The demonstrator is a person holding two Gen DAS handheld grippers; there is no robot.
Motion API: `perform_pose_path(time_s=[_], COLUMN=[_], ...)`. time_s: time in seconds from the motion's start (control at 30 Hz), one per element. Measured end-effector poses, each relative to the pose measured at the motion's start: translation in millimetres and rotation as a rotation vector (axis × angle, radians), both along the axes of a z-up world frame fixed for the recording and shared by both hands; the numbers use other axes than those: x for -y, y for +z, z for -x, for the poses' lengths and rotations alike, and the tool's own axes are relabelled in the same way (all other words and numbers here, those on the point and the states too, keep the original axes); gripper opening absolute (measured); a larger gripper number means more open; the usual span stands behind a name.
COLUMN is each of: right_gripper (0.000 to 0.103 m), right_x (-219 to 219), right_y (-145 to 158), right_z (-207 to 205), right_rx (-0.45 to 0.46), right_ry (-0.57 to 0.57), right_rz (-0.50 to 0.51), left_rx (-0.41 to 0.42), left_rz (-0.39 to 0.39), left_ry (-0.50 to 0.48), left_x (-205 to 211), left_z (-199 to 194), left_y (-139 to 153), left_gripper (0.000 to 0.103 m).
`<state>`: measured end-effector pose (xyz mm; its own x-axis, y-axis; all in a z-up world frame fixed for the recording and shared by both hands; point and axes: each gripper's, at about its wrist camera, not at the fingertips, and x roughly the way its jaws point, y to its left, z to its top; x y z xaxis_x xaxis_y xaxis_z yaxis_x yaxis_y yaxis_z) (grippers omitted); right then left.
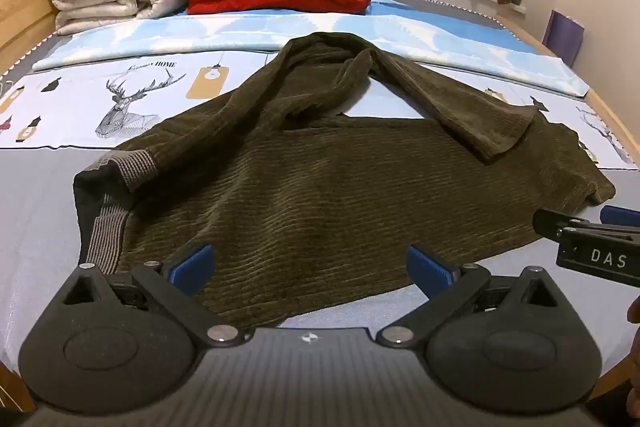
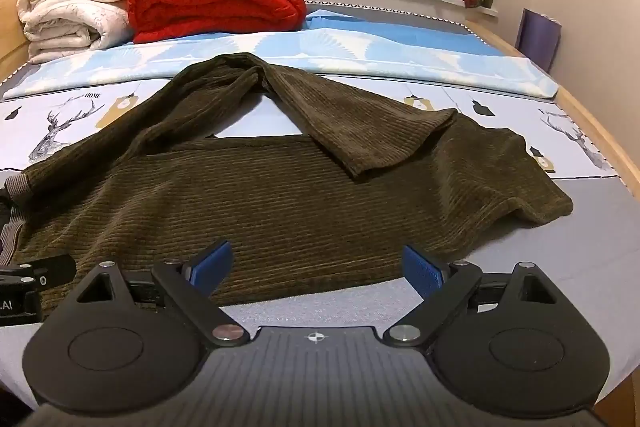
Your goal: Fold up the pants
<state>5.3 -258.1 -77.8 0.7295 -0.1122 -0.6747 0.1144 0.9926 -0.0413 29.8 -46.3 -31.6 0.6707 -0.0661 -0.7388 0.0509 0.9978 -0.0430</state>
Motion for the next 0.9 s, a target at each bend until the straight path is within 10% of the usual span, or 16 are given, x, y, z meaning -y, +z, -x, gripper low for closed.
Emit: perform_pose_path(time_s=[0.9], right_gripper=[0.092], right_x=[1.2], right_y=[-0.9], right_z=[0.0], right_rx=[0.012], right_ry=[0.008], right_rz=[-0.008], left_rx=[-0.003], left_rz=[0.0], left_ry=[-0.025], left_x=[3.7], left_z=[2.5], left_y=[-0.5], left_gripper=[0.102])
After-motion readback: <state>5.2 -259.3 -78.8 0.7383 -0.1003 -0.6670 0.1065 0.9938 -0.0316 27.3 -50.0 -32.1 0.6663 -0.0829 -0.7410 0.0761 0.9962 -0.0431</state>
